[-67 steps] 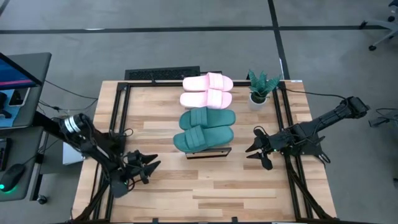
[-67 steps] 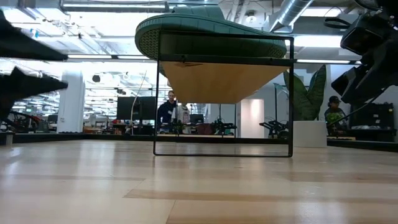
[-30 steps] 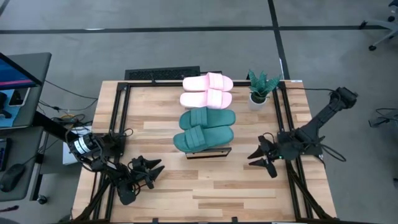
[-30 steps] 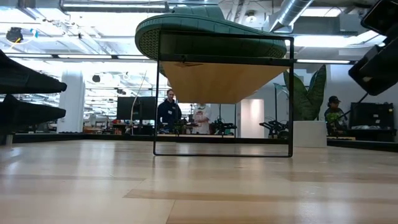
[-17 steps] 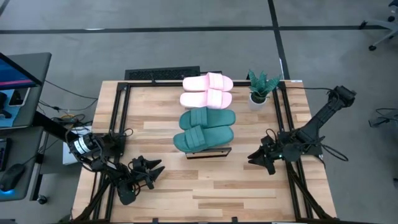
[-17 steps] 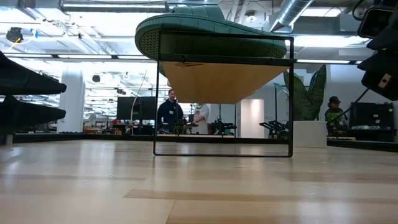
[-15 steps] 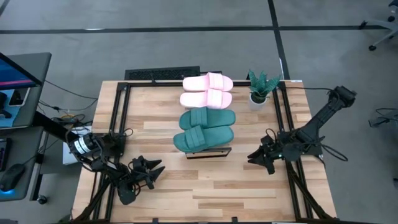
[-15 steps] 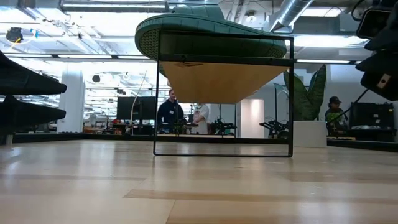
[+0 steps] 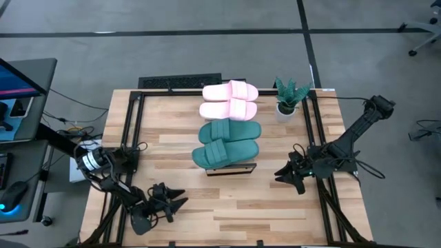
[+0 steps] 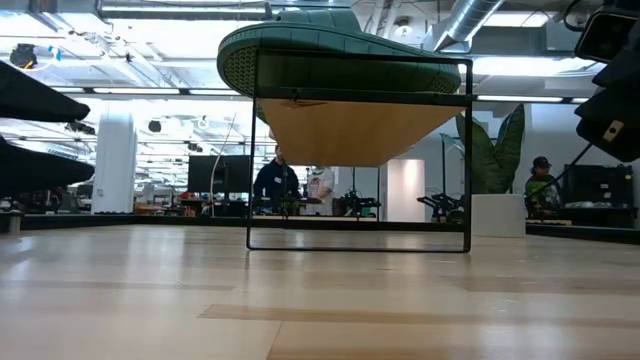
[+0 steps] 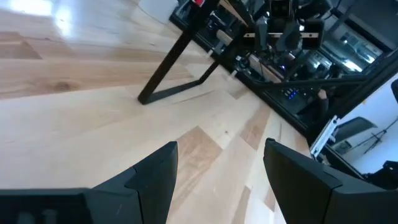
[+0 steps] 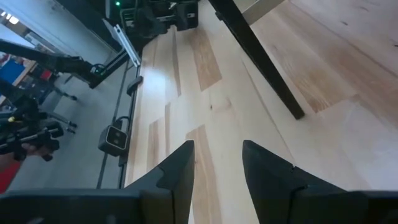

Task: Pick and place slides into the shelf
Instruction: Adjust the slides on the shelf

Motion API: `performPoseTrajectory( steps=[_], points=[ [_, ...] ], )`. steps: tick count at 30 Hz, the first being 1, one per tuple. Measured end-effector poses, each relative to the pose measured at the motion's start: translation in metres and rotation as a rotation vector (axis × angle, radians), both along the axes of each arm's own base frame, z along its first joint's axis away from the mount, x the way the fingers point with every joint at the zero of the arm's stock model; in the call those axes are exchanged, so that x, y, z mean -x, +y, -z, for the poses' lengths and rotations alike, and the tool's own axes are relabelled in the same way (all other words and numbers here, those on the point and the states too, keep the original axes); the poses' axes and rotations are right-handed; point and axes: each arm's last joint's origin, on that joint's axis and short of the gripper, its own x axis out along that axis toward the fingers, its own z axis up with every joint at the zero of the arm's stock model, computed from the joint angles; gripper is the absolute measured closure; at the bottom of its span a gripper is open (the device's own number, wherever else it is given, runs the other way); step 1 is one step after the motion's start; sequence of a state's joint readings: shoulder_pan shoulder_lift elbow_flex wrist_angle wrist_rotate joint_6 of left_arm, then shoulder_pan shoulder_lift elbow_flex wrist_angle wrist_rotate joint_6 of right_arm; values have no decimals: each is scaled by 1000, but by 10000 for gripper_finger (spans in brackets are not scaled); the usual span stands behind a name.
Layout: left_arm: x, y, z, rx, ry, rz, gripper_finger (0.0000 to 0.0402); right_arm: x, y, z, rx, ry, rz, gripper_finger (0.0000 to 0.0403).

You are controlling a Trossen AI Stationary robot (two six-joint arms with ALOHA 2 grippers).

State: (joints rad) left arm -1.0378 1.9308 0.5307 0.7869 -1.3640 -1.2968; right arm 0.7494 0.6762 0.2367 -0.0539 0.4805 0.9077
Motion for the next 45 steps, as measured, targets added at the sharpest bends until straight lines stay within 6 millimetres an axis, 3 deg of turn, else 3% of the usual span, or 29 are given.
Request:
performPoseTrajectory(
  steps=[15,26,30,36,45],
  points=[
    [-15,7,2,21,93,76,175,0,0,0,-1,0,0,274],
    [-15,3,5,-127,217,241,175,0,0,0,-6,1,2,274],
    [-11,-1,5,-149,226,285,175,0,0,0,-23,1,9,274],
    [7,-3,1,-158,156,384,175,0,0,-1,89,-39,-9,274],
    [31,21,-8,-204,28,458,175,-1,-2,-2,159,-77,72,274]
  ],
)
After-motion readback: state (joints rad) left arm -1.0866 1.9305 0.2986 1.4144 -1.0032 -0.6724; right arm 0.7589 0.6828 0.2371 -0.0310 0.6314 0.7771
